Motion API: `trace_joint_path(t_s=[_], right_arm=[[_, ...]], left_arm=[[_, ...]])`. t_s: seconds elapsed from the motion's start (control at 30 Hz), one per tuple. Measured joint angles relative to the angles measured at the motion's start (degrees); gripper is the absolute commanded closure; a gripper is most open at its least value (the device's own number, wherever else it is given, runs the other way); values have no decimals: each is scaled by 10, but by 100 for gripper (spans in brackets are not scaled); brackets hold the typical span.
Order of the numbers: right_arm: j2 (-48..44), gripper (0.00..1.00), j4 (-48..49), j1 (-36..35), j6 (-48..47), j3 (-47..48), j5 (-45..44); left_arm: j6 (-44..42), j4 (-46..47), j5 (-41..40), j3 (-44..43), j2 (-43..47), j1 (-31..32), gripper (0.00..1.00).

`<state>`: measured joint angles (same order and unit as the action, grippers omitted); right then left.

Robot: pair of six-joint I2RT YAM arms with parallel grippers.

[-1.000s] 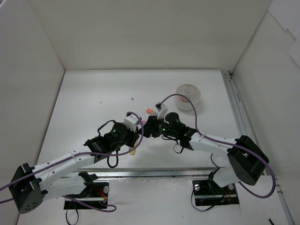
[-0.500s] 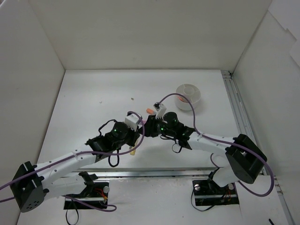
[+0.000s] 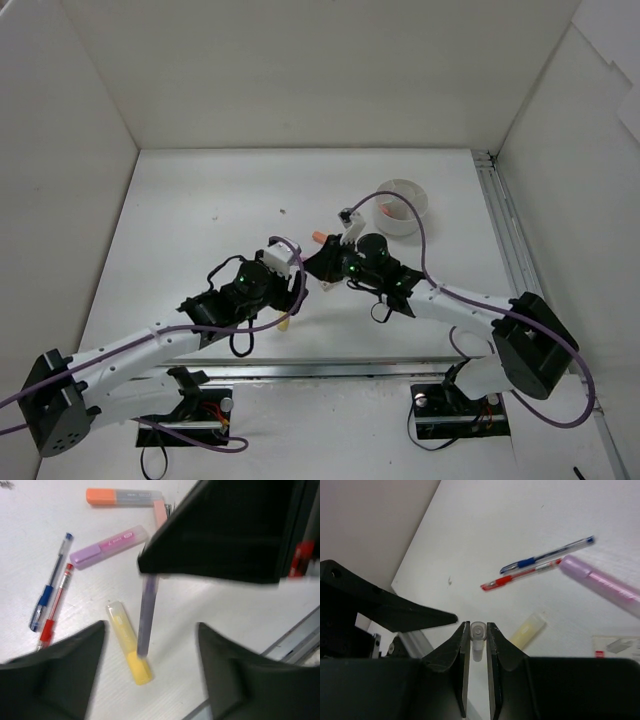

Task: Sort the stationery into containers
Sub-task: Place the pen in the storage box.

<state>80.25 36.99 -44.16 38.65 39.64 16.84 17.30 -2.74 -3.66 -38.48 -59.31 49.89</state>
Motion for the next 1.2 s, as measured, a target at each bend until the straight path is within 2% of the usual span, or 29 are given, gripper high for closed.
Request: trace_joint_path(t_s=[0.03, 0.07, 0.17, 0.37, 0.53, 0.7, 0.83, 1.03, 1.2], right_arm=[[-8, 100, -1, 11, -6, 0, -7], [-18, 100, -5, 25, -14, 0, -20], [-56, 100, -40, 58, -53, 1, -80], [-106, 100, -104, 88, -182, 41, -307], [-70, 100, -100, 130, -286, 100, -428], [-16, 100, -90, 169, -345, 137, -471], [11, 100, -90, 192, -374, 144, -479], [29, 100, -87, 209, -383, 144, -472], [69, 100, -80, 214, -386, 144, -455]], left_arm=[[0, -1, -3, 0, 6, 0, 13], [2, -4, -6, 0, 13, 0, 1], [17, -22, -29, 0, 45, 0, 0], [75, -63, -106, 16, 127, -4, 0], [116, -100, -113, 30, 127, -68, 0], [125, -112, -73, 31, 100, -157, 0], [123, -112, -38, 31, 88, -196, 0], [119, -111, 8, 31, 61, -240, 0], [118, -109, 40, 31, 53, -252, 0]])
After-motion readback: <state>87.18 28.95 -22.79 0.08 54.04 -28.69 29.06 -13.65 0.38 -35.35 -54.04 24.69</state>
